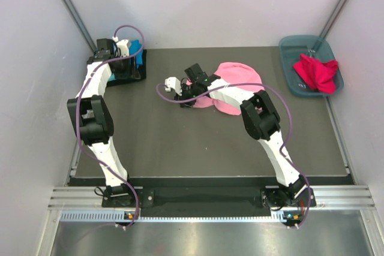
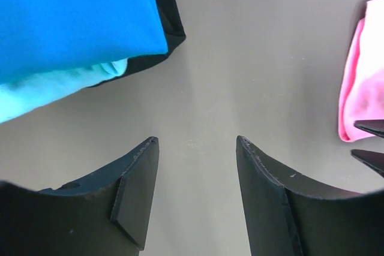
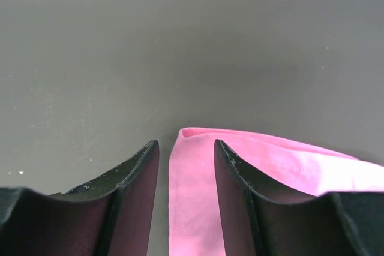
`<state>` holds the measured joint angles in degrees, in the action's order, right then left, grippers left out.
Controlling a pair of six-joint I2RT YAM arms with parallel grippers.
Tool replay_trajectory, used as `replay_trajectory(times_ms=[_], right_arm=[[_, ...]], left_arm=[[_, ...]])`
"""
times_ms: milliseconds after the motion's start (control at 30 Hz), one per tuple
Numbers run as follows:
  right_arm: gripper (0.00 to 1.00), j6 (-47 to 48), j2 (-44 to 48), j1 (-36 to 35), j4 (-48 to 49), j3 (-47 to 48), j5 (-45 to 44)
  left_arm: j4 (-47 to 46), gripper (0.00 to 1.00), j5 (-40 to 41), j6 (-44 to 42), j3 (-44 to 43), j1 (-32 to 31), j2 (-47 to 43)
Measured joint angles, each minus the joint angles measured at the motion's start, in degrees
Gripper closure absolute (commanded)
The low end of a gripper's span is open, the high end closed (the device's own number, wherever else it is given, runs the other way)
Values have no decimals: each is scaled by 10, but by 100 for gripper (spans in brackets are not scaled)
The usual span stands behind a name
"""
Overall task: Fold and stack the t-shirts
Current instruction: Flatten the tshirt out
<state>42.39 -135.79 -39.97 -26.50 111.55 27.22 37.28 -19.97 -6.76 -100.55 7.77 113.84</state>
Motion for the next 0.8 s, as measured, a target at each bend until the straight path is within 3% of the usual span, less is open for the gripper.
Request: replay_trajectory(times_ms=[267,600,667,733,800], right_arm=[[59,-5,-39,-2,-13,56,-17],[65,-4,-43,-2,-27,57,-19],[71,-4,-42,-2,-25,54,-18],[98,-3,-42,-2,-27,54,-14],[100,-10,-42,-2,-26,54,-15]], left_arm=[[22,42,-22,21,-16,4,-2],[32,42,-32,32,-17,12,-24],[31,42,-32,33,-17,12,-26],[31,42,-33,34,-16,12,-26],[30,42,-34,35,-16,12,-26]])
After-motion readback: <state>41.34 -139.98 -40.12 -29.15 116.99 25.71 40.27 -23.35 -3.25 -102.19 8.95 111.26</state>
